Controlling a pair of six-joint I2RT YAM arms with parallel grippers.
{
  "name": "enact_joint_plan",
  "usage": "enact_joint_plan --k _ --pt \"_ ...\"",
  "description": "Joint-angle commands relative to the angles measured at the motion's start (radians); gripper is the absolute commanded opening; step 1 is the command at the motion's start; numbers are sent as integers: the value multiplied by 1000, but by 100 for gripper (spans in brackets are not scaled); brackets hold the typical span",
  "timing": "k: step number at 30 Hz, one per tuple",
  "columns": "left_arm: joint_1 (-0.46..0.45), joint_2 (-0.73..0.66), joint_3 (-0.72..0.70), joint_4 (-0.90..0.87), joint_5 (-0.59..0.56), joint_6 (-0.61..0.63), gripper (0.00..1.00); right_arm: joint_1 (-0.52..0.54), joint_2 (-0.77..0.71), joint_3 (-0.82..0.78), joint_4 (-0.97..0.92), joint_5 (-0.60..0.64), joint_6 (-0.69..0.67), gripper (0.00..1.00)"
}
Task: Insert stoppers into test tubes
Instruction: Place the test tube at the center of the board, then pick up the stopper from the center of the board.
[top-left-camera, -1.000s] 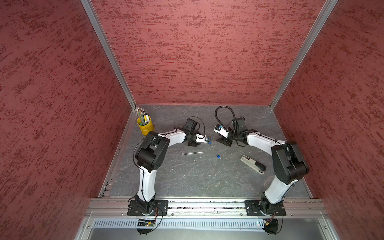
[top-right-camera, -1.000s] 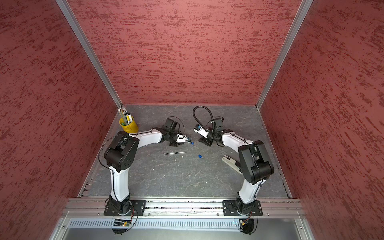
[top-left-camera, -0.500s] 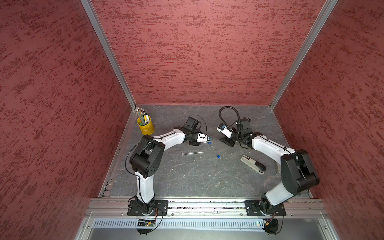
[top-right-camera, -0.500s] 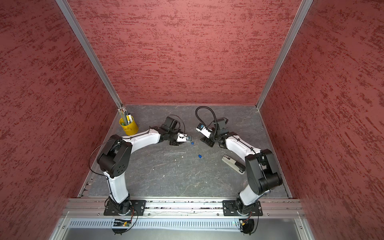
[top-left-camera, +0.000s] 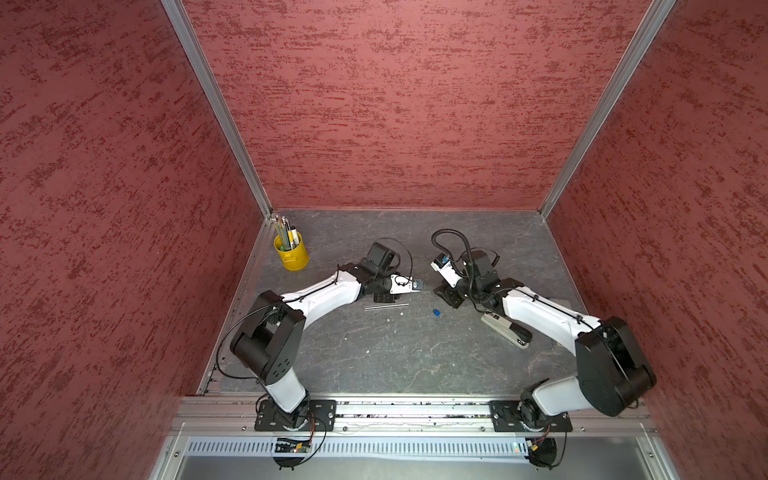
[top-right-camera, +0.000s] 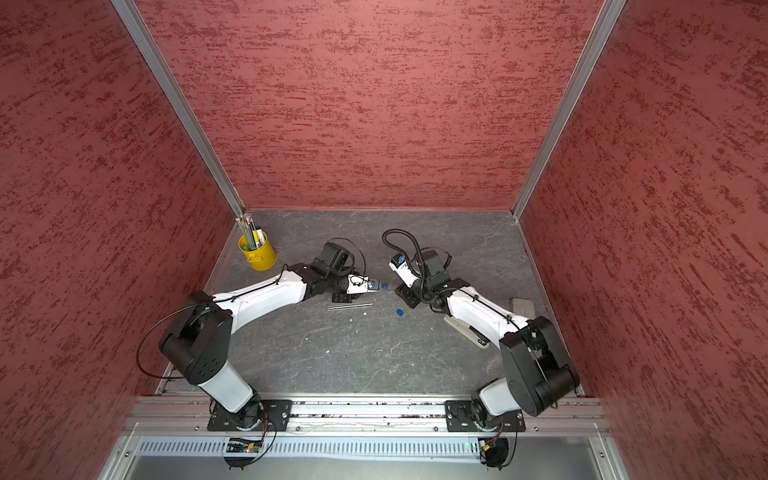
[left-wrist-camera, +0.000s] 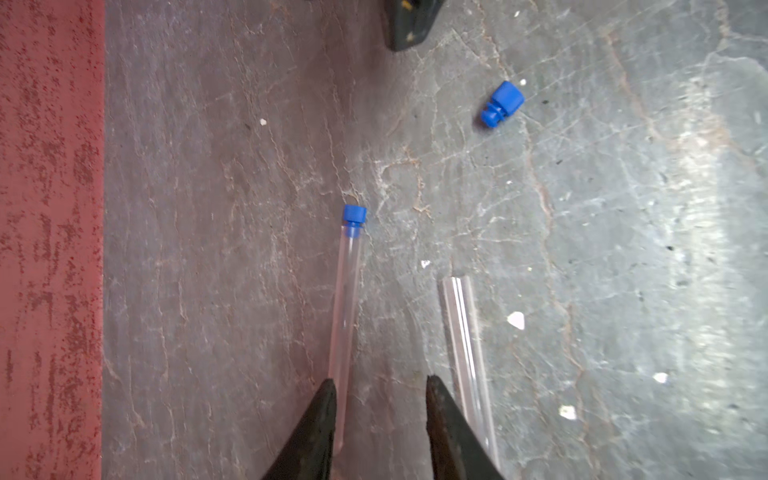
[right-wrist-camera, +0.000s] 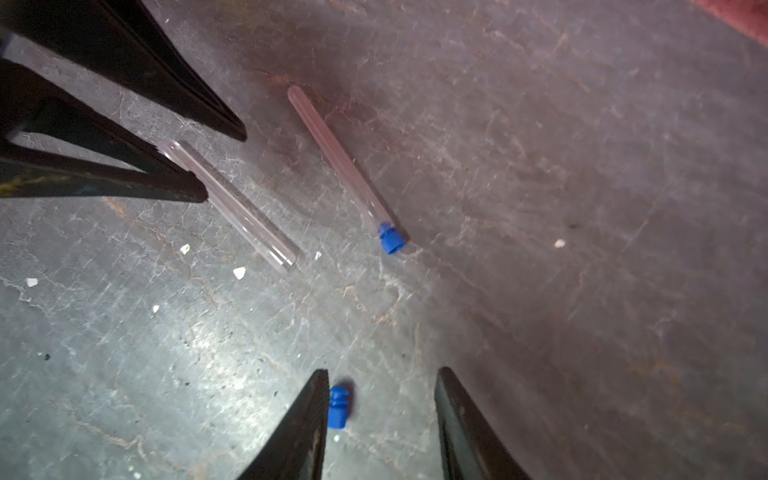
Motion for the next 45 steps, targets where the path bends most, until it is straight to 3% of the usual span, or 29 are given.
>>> enact_joint_plan --k 1,10,17,45 --pt "-12 -51 -54 -12 -14 -58 37 30 -50 -31 -17 86 156 45" --pt "-20 -148 -193 42 -11 -110 38 55 -56 -91 -68 113 226 47" --pt "-26 -163 -224 53 -32 -115 37 67 4 -77 -76 114 276 45" --pt "-37 -166 -243 65 -65 -109 37 109 130 -47 -29 125 198 41"
